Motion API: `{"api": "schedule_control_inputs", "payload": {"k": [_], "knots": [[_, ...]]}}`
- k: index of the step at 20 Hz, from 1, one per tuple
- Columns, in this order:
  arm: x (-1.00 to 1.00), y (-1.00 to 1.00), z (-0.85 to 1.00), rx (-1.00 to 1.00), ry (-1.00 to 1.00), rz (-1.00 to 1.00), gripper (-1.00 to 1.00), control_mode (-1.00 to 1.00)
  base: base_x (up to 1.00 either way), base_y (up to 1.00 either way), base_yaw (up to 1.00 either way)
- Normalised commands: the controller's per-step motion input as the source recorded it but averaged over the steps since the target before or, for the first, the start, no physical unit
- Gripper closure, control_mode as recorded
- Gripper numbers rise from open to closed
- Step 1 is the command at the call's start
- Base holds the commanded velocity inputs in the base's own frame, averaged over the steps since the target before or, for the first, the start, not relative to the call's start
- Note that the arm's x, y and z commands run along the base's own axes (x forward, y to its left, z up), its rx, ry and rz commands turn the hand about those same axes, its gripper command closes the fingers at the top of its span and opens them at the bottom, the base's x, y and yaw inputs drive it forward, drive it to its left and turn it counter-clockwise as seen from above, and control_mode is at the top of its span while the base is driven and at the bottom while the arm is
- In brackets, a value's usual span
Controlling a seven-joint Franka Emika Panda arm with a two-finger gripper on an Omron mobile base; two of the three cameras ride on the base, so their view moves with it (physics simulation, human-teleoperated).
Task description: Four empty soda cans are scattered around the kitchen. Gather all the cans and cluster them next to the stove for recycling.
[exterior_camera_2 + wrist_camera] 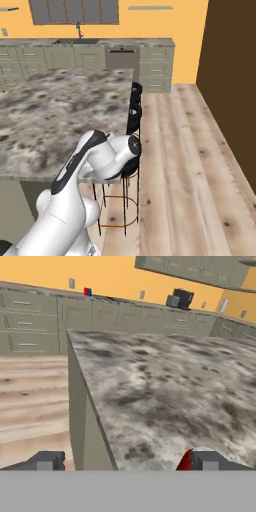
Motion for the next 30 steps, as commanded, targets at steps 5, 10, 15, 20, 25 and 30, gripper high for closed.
{"api": "schedule_control_inputs", "payload": {"k": [5, 10, 15, 20, 25, 30], "knots": [[0.31, 0.00, -0.15, 0.03, 0.04, 0.00, -1.00, -1.00, 0.00, 0.00, 0.00], [0.27, 0.00, -0.20, 0.04, 0.05, 0.00, -1.00, -1.00, 0.00, 0.00, 0.00], [0.27, 0.00, -0.22, 0.04, 0.04, 0.00, -1.00, -1.00, 0.00, 0.00, 0.00], [0.21, 0.00, -0.22, 0.04, 0.04, 0.00, -1.00, -1.00, 0.00, 0.00, 0.00], [0.17, 0.00, -0.20, 0.03, 0.03, 0.00, -1.00, -1.00, 0.00, 0.00, 0.00], [0.17, 0.00, -0.16, 0.03, 0.00, 0.00, -1.00, -1.00, 0.00, 0.00, 0.00]]}}
